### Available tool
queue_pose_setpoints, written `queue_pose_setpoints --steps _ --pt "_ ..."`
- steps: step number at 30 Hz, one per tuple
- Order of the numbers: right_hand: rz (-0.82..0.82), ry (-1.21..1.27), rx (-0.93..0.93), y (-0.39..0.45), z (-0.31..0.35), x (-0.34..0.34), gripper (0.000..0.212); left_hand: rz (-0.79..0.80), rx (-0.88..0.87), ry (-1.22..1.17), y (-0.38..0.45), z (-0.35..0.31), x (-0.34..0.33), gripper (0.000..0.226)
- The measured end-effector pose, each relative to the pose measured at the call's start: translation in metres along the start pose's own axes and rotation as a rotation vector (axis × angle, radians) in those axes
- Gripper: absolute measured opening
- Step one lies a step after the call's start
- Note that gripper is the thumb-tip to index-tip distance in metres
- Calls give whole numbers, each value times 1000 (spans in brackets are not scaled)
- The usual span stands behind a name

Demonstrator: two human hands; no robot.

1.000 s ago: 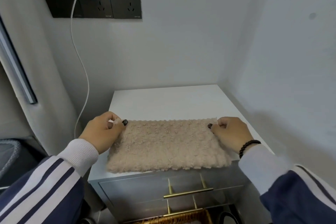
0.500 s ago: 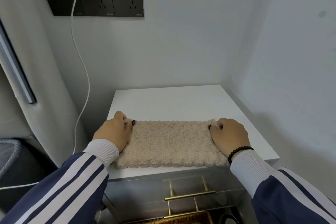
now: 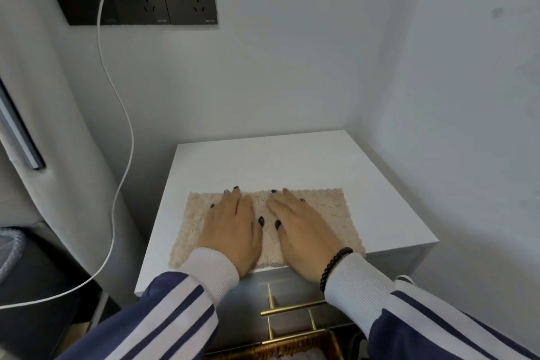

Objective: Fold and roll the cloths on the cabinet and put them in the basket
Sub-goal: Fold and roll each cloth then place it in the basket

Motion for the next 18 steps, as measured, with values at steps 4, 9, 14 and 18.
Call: queue_pose_setpoints --steps 4,9,14,18 --pt "107 -99 -12 -3 -9 -8 51 120 18 43 2 10 -13 60" --pt "197 -181 -181 -7 -50 -4 70 173 67 96 -1 25 -10 71" --pt "176 -43 -306 -11 -80 9 73 203 110 119 -3 40 -6 84" --pt "99 27 -308 -9 -83 17 65 217 200 167 -10 48 -3 88"
Point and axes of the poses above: each hand's wrist, its own y-axis towards the middle knuckle, its own x-axis out of the back of the hand, z = x × y, the point moved 7 cm from there along y, towards the middle knuckle
